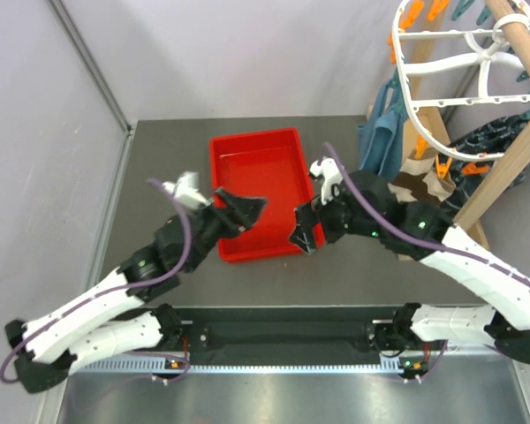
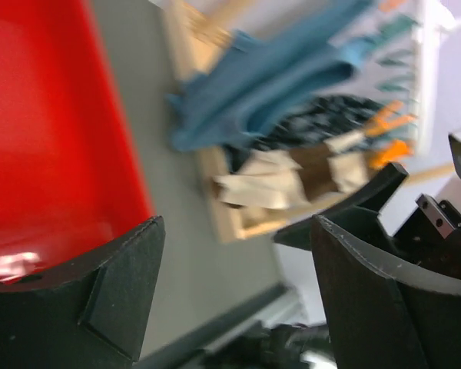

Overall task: Clip the socks to the hanger
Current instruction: Reset both arms

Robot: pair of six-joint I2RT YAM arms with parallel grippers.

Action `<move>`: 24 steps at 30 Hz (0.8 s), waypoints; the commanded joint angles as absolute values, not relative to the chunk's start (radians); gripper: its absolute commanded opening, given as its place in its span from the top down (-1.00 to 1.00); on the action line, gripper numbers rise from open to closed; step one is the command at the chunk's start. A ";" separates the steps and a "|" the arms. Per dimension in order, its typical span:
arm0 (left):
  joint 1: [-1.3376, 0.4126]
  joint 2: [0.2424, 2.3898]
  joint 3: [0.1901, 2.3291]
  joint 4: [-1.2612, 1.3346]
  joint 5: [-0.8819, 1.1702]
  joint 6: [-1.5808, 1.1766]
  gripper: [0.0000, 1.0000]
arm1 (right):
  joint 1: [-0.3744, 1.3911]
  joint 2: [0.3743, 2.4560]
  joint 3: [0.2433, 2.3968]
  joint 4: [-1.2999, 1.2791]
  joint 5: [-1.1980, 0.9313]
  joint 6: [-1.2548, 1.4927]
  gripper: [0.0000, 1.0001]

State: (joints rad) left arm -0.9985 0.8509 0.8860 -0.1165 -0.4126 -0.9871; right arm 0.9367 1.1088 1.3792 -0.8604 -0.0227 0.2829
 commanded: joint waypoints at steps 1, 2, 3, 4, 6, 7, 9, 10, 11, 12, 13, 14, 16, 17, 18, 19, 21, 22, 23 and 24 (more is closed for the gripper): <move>-0.968 0.698 0.769 -0.373 -0.523 -0.913 -0.65 | 0.965 1.046 1.251 -0.574 0.150 0.390 -0.99; -0.966 0.599 0.743 -0.392 -0.528 -0.914 -0.65 | 0.965 1.011 1.205 -0.525 0.172 0.400 -0.99; -0.966 0.550 0.718 -0.417 -0.529 -0.929 -0.67 | 0.963 0.994 1.131 -0.455 0.189 0.416 -0.99; -0.966 0.501 0.665 -0.429 -0.535 -0.945 -0.69 | 0.963 0.982 1.102 -0.433 0.205 0.425 -0.99; -0.966 0.362 0.579 -0.434 -0.532 -0.977 -0.72 | 0.959 0.956 1.024 -0.396 0.268 0.436 -0.99; -0.966 0.320 0.549 -0.423 -0.526 -0.982 -0.73 | 0.957 0.947 0.996 -0.390 0.291 0.442 -1.00; -0.965 0.201 0.491 -0.385 -0.486 -0.971 -0.73 | 0.956 0.899 0.881 -0.330 0.357 0.474 -0.99; -0.966 0.136 0.439 -0.361 -0.476 -0.973 -0.73 | 0.951 0.872 0.829 -0.296 0.370 0.485 -1.00; -0.966 0.106 0.414 -0.341 -0.454 -0.973 -0.74 | 0.947 0.808 0.772 -0.258 0.371 0.495 -0.99; -0.966 0.079 0.388 -0.321 -0.445 -0.973 -0.74 | 0.940 0.767 0.656 -0.177 0.362 0.517 -0.99; -0.966 0.052 0.344 -0.287 -0.437 -0.974 -0.74 | 0.939 0.724 0.594 -0.131 0.350 0.528 -0.99; -0.966 0.016 0.322 -0.269 -0.427 -0.976 -0.75 | 0.937 0.628 0.534 -0.086 0.322 0.535 -0.99; -0.966 0.044 0.304 -0.227 -0.385 -0.974 -0.75 | 0.939 0.511 0.367 0.014 0.307 0.567 -0.99; -0.966 0.052 0.296 -0.203 -0.368 -0.968 -0.75 | 0.939 0.383 0.320 0.032 0.308 0.580 -1.00; -0.966 0.055 0.266 -0.169 -0.327 -0.963 -0.76 | 0.939 0.312 0.240 0.023 0.317 0.615 -1.00; -0.966 0.054 0.244 -0.135 -0.309 -0.966 -0.77 | 0.939 0.235 0.210 0.003 0.337 0.633 -0.99; -0.966 0.019 0.153 -0.010 -0.249 -0.989 -0.77 | 0.939 0.004 0.135 -0.107 0.370 0.675 -0.99; -0.966 0.020 0.125 0.041 -0.223 -1.005 -0.77 | 0.939 -0.085 0.115 -0.148 0.377 0.689 -1.00; -0.966 0.024 0.097 0.149 -0.195 -1.015 -0.77 | 0.939 -0.080 0.110 -0.184 0.373 0.710 -0.99; -0.966 0.023 0.018 0.210 -0.169 -1.060 -0.76 | 0.939 -0.028 0.141 -0.210 0.353 0.707 -1.00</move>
